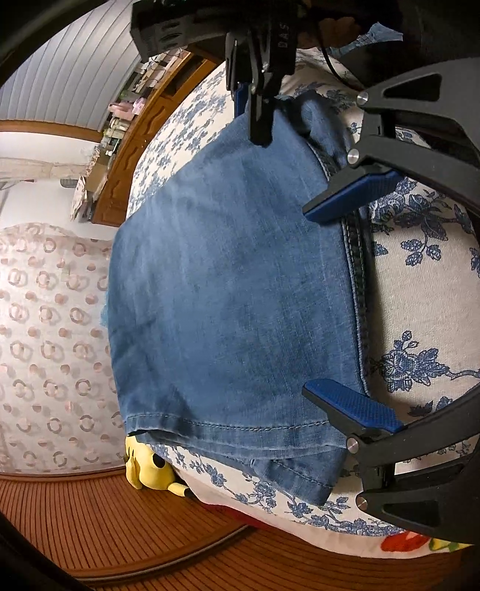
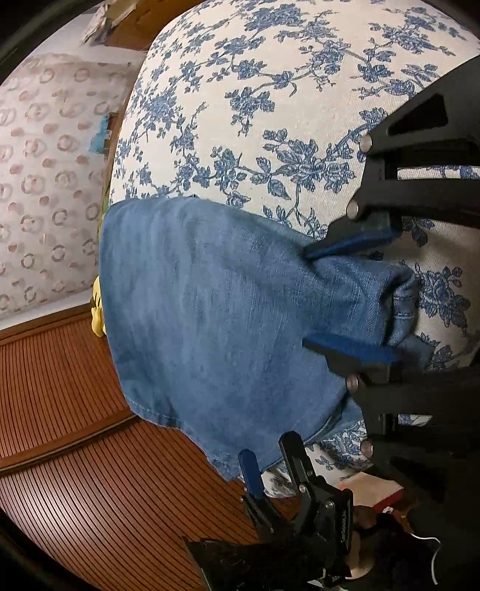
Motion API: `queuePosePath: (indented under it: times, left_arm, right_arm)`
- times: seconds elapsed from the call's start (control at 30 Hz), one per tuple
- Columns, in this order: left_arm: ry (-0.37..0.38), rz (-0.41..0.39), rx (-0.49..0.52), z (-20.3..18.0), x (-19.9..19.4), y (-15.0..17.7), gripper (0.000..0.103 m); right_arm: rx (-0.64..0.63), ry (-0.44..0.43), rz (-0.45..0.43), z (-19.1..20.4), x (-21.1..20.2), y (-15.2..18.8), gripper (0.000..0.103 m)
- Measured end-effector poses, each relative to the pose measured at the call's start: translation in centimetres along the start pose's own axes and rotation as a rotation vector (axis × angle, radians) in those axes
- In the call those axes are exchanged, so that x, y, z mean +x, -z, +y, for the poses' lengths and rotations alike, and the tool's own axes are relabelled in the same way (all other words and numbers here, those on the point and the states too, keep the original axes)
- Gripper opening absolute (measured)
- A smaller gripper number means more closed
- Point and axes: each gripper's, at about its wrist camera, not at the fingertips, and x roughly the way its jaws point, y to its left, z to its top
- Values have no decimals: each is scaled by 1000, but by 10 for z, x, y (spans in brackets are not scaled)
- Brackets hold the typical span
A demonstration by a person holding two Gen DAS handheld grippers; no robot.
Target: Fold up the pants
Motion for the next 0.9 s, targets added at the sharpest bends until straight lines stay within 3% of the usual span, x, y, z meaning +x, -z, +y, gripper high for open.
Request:
queuePosePath:
  times: [0.1, 0.3, 0.5, 0.9]
  left_arm:
    - [-2, -4, 5, 1, 0, 0, 87]
    - [5, -1, -6, 2, 0, -1, 87]
    - [17, 4, -43, 12, -9, -6, 87]
    - [-37, -91, -112, 56, -56, -10, 87]
  right_arm:
    - [3, -30, -14, -2, -3, -2, 24]
    - [-27, -82, -60, 2, -22, -12, 18]
    - [-71, -142, -120, 18, -42, -26, 15]
    - [-173, -232, -190, 60, -43, -57, 12]
